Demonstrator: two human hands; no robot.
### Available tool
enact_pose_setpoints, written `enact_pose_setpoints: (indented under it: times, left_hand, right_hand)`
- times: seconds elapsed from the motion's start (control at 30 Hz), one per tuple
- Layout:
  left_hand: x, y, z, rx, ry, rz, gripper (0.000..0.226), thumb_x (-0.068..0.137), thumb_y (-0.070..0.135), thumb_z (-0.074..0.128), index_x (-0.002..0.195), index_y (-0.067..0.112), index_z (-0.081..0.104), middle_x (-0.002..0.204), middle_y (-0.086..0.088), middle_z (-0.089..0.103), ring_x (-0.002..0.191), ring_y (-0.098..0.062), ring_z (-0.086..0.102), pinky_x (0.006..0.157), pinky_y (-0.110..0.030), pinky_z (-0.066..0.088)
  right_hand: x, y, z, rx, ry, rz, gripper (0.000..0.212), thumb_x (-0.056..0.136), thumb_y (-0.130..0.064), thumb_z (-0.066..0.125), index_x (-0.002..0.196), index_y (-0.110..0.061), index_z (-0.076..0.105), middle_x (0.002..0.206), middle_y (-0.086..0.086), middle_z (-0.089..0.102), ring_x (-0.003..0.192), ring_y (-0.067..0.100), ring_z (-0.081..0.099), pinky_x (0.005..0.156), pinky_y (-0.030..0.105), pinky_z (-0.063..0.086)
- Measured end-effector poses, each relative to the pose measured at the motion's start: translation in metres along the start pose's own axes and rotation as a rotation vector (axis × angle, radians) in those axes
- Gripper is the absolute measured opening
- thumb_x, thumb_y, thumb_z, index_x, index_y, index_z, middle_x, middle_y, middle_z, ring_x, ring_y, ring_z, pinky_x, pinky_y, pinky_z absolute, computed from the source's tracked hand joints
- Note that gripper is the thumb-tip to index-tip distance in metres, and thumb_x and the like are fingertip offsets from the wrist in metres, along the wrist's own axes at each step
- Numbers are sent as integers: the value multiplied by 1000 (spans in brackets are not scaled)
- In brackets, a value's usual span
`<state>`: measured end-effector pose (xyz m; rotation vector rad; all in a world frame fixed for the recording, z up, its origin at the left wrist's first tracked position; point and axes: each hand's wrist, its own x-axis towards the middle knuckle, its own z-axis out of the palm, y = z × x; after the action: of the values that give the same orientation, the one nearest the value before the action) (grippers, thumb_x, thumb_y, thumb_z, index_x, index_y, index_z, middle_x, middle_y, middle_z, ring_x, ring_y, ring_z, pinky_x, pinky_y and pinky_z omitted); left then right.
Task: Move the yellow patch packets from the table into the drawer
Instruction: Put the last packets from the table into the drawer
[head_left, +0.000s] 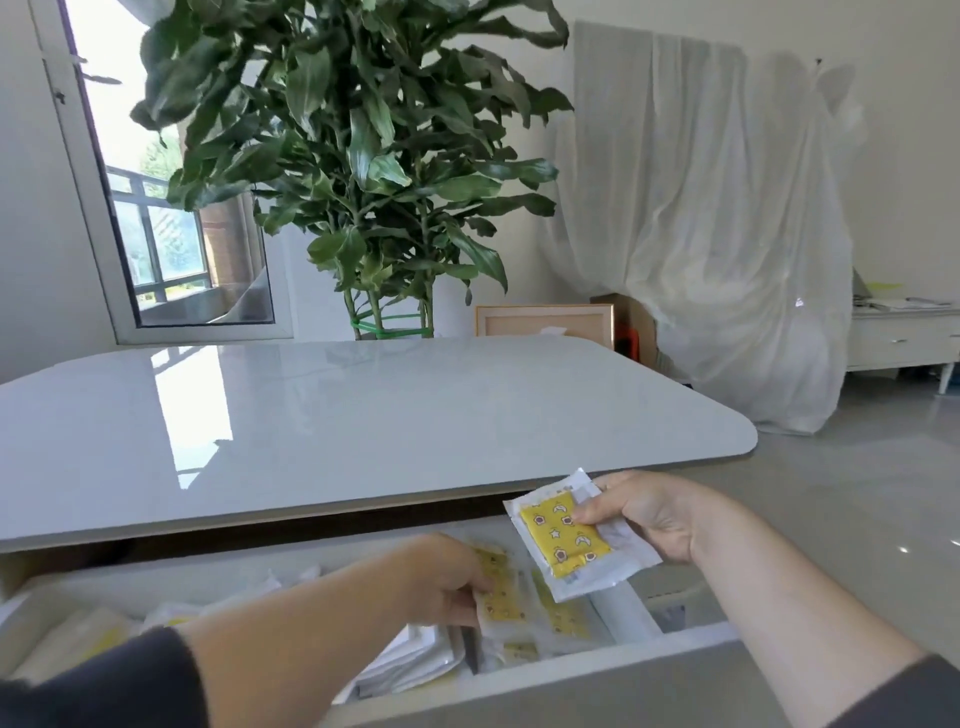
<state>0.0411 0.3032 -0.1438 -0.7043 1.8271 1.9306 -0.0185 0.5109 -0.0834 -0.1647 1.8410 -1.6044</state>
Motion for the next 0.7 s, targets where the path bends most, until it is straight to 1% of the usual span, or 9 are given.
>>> enact_pose_setpoints:
  times: [0.1,0.17,0.23,0.4,0.5,0.53,0.6,0.67,0.7]
  left_hand:
    - [9,-1,4,27,44,20,19,95,-13,37,95,-7,55,105,-21,67,82,-31,69,73,-43,60]
    - [13,-2,5,63,69,37,20,94,-14,37,91,-5,55,98,-19,66,77,-29,68,72,-41,60]
    - [17,-2,7,138,117,55,18,93,-14,39,88,-3,53,94,-18,65,76,-28,69,72,-39,60]
    - [21,0,10,377,214,27,6,93,-5,47,92,-4,53,102,-25,67,89,-36,72,75,-44,60]
    - [10,9,8,566,232,53,1,89,-1,54,90,-1,55,105,-27,68,95,-36,70,83,-44,58]
    - [5,13,7,629,230,74,3,88,2,57,91,1,57,103,-26,69,96,-35,70,84,-43,58]
    - [-9,21,2,690,225,116,10,88,13,60,94,5,59,87,-17,68,86,-26,70,77,-35,58]
    - [-23,27,-6,670,245,208,21,88,23,63,101,7,60,89,-10,63,79,-20,67,70,-28,59]
    - [-29,28,-11,642,251,283,25,89,26,63,106,8,61,95,-8,63,82,-18,65,73,-29,59]
  right_hand:
    - [0,7,-7,-68,29,41,19,90,10,52,107,8,61,86,22,74,69,30,74,60,41,61]
    - [3,12,-10,-81,43,67,14,91,10,50,97,7,62,78,20,74,64,29,74,54,39,61]
    - [6,15,-13,-87,48,81,14,92,9,49,94,5,61,75,19,74,62,28,73,54,39,61]
    - [12,17,-16,-93,65,92,13,93,6,50,100,4,61,80,18,75,66,27,74,63,40,60]
    - [11,16,-18,-101,81,89,16,92,7,52,105,4,61,87,20,74,70,29,74,66,42,60]
    - [10,17,-18,-101,89,83,18,91,7,53,106,5,61,92,21,74,73,30,74,68,44,60]
    - [10,19,-16,-101,104,60,23,89,9,55,110,7,61,103,25,71,84,34,72,76,48,59]
    - [12,20,-13,-115,121,31,29,85,12,57,114,8,60,109,27,69,98,39,68,86,54,54]
    - [13,21,-12,-124,129,21,30,84,13,59,114,8,61,109,27,69,101,40,67,89,56,52]
